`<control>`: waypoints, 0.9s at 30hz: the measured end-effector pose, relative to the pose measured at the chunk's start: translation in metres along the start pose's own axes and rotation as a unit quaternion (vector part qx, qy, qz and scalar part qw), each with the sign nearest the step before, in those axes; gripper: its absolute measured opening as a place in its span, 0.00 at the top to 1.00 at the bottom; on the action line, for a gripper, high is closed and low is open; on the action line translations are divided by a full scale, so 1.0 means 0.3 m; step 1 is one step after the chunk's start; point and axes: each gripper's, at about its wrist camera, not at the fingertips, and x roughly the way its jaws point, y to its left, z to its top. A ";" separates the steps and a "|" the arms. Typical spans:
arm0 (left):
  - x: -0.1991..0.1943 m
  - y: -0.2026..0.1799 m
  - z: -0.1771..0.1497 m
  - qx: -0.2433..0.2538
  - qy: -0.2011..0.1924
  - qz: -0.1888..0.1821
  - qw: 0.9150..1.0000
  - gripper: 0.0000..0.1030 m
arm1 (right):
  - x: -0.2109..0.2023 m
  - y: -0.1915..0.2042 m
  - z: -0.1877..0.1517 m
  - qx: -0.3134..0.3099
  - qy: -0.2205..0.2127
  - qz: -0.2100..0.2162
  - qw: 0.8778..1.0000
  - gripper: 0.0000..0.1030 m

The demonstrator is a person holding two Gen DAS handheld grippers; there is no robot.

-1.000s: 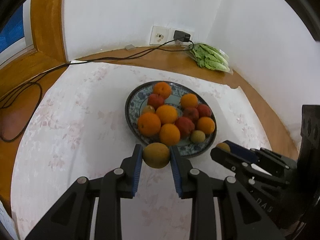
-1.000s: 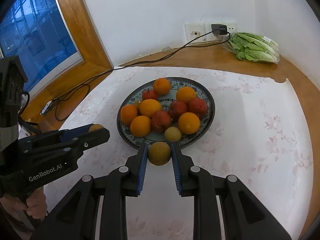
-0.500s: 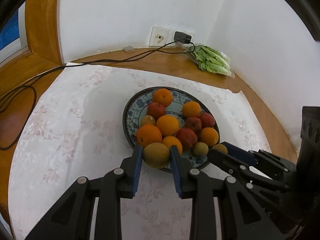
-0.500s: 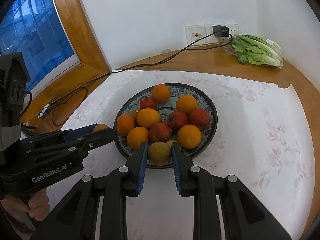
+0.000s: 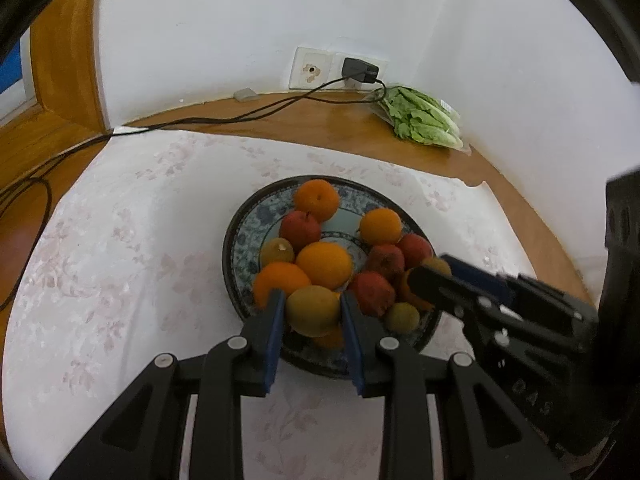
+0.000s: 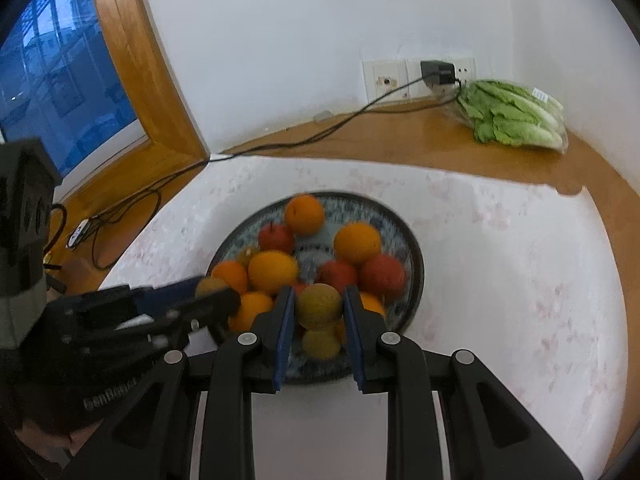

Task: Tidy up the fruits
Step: 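Open the left gripper to release its fruit while the right gripper releases its fruit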

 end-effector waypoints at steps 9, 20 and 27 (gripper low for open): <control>0.018 0.007 0.023 0.002 -0.009 0.001 1.000 0.72 | 0.085 0.016 0.053 -0.018 0.011 -0.010 1.000 0.76; 0.000 0.020 0.025 -0.005 -0.008 0.004 1.000 0.61 | 0.069 0.001 0.049 -0.004 0.008 -0.012 1.000 0.66; -0.050 0.025 0.020 -0.011 -0.016 0.011 1.000 0.40 | 0.004 -0.004 0.034 0.008 -0.005 -0.011 1.000 0.57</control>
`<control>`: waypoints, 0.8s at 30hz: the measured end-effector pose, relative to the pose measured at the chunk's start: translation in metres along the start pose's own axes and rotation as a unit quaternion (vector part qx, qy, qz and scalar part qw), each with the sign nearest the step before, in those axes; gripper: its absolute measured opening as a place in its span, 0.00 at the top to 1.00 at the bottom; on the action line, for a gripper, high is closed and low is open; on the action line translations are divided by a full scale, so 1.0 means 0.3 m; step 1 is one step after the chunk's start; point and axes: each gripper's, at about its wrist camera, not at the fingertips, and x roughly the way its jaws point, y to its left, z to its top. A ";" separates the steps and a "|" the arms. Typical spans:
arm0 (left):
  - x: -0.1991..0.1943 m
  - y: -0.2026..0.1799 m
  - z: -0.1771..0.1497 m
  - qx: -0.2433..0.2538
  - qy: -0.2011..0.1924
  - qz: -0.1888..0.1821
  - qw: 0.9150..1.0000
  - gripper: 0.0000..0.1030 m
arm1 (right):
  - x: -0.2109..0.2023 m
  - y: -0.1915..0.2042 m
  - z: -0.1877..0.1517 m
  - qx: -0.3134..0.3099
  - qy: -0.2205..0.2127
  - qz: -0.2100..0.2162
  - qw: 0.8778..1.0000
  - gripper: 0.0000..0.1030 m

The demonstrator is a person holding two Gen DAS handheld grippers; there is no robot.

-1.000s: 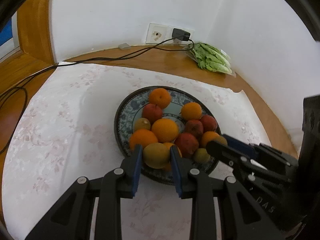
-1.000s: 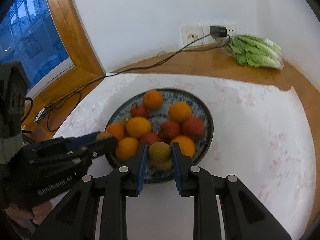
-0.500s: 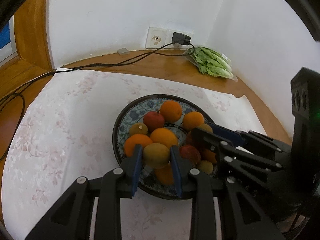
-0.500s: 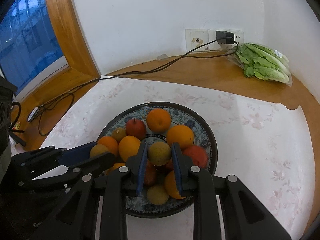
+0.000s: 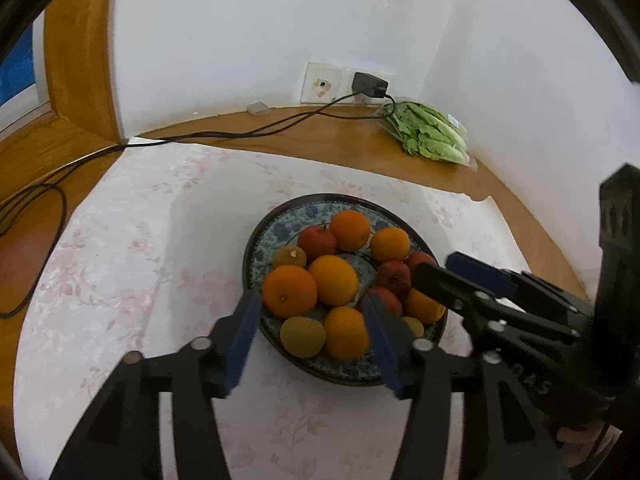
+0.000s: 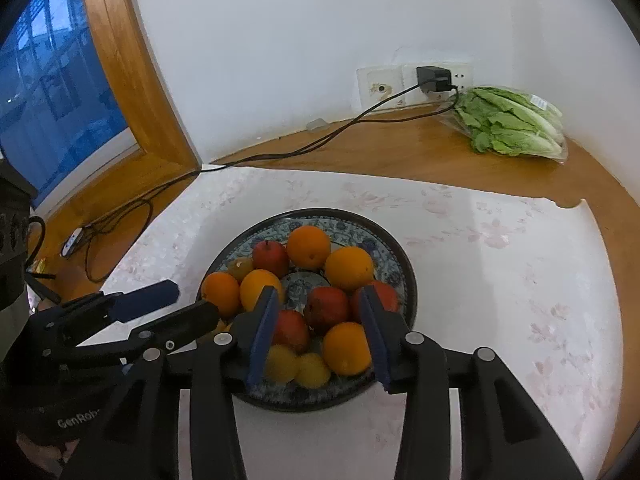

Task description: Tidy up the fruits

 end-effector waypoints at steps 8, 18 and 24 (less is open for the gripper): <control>-0.050 -0.015 -0.026 0.004 0.003 0.015 1.000 0.31 | -0.091 -0.004 -0.044 0.020 0.007 0.001 1.000 0.49; -0.066 -0.038 -0.111 0.010 0.024 0.032 0.999 0.28 | -0.139 0.008 -0.134 0.032 0.026 -0.003 0.999 0.44; -0.060 -0.033 -0.138 0.012 0.028 0.047 0.998 0.28 | -0.125 0.002 -0.178 0.044 0.037 -0.004 0.998 0.44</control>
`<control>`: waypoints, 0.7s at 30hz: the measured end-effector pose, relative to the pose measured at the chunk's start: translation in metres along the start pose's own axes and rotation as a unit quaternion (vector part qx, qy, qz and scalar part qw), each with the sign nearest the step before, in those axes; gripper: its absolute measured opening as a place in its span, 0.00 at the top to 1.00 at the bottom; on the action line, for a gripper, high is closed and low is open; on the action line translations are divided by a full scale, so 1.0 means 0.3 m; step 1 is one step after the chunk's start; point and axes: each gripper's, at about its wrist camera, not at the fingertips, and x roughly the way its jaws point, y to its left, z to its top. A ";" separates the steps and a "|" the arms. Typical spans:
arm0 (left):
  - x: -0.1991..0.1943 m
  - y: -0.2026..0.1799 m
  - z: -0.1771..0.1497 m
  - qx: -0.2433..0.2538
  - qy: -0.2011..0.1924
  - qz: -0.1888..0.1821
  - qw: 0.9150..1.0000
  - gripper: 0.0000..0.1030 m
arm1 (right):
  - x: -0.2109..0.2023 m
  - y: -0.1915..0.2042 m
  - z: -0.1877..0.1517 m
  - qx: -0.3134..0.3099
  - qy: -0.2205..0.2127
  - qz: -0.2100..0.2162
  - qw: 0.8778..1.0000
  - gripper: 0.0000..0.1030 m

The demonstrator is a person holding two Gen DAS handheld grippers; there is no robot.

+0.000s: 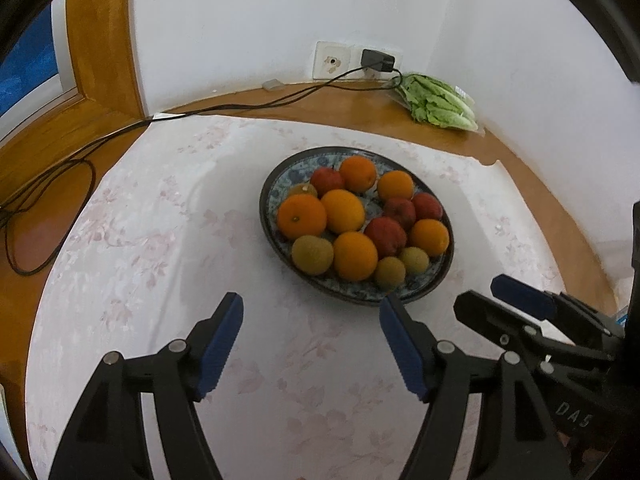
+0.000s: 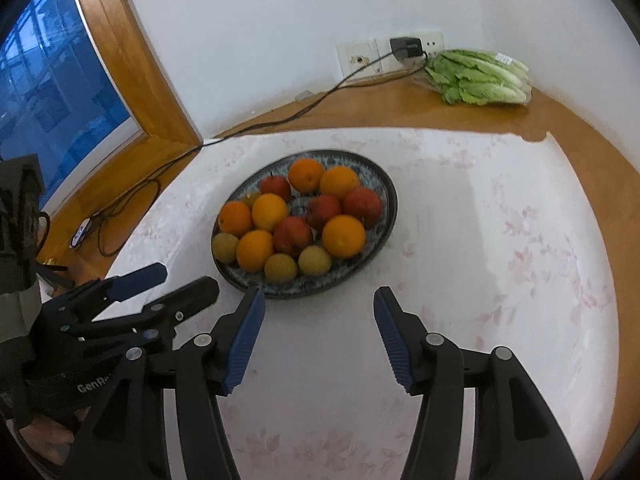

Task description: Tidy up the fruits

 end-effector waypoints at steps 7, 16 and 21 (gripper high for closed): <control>0.020 0.009 -0.023 -0.001 0.011 0.005 1.000 0.28 | 0.024 -0.003 -0.036 0.006 0.013 0.001 1.000 0.44; 0.039 0.012 -0.034 -0.003 0.020 0.012 1.000 0.28 | 0.034 -0.005 -0.046 0.007 0.018 0.000 1.000 0.43; 0.041 0.013 -0.036 -0.005 0.020 0.017 1.000 0.28 | 0.037 0.000 -0.049 0.005 0.019 0.002 1.000 0.43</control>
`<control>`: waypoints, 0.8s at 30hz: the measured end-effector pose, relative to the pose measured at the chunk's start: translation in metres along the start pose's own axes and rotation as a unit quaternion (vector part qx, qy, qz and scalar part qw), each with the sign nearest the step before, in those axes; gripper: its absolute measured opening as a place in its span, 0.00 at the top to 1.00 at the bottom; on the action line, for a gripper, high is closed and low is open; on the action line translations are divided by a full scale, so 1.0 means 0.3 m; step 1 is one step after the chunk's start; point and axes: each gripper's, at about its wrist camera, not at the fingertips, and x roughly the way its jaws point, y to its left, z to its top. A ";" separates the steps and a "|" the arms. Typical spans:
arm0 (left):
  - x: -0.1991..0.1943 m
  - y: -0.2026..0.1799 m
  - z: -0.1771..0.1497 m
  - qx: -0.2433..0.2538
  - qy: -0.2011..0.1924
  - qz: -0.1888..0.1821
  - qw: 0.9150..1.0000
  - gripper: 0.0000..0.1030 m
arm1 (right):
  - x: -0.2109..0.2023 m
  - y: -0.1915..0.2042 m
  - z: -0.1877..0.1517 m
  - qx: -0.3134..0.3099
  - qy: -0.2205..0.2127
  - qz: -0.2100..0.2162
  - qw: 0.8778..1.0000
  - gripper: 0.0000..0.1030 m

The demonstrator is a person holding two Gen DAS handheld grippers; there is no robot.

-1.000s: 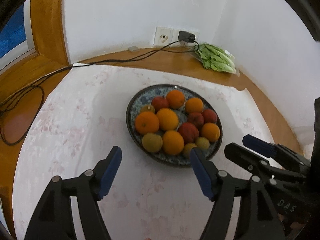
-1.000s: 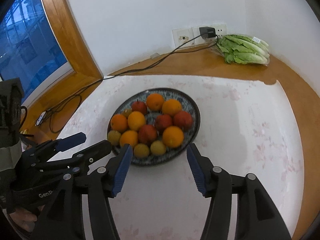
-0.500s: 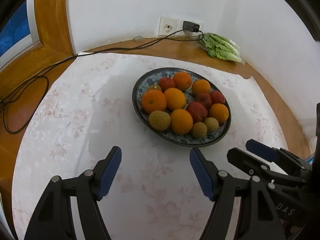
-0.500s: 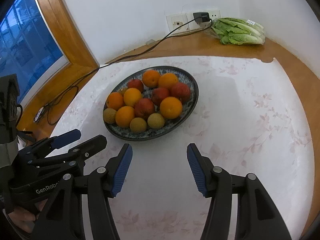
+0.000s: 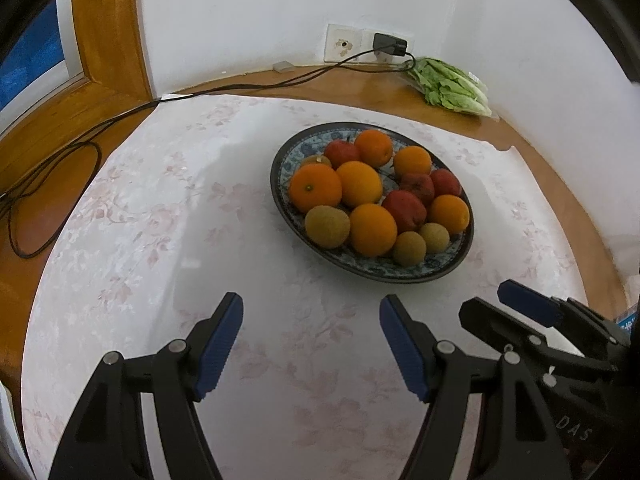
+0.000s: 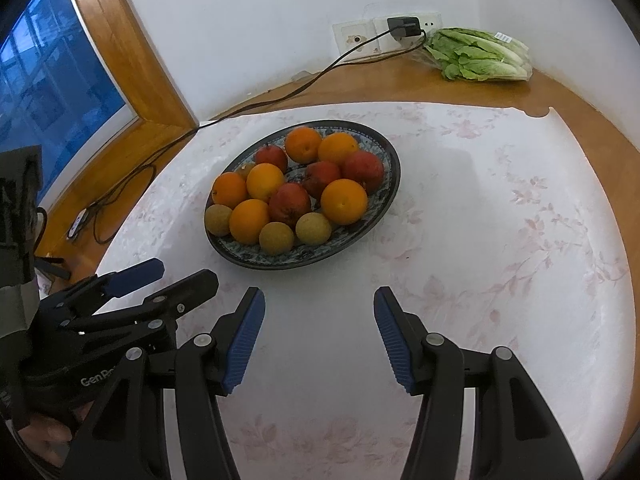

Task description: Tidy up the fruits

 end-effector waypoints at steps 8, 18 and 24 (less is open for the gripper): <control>-0.002 -0.004 -0.003 0.002 -0.001 0.001 1.000 0.28 | 0.006 0.002 -0.003 0.001 0.003 0.000 1.000 0.43; -0.003 -0.004 -0.002 0.002 -0.001 0.001 1.000 0.28 | 0.004 0.002 -0.003 0.001 0.002 0.000 1.000 0.43; -0.003 -0.003 -0.002 0.002 -0.001 0.002 1.000 0.28 | 0.005 0.002 -0.004 0.001 0.002 0.000 1.000 0.43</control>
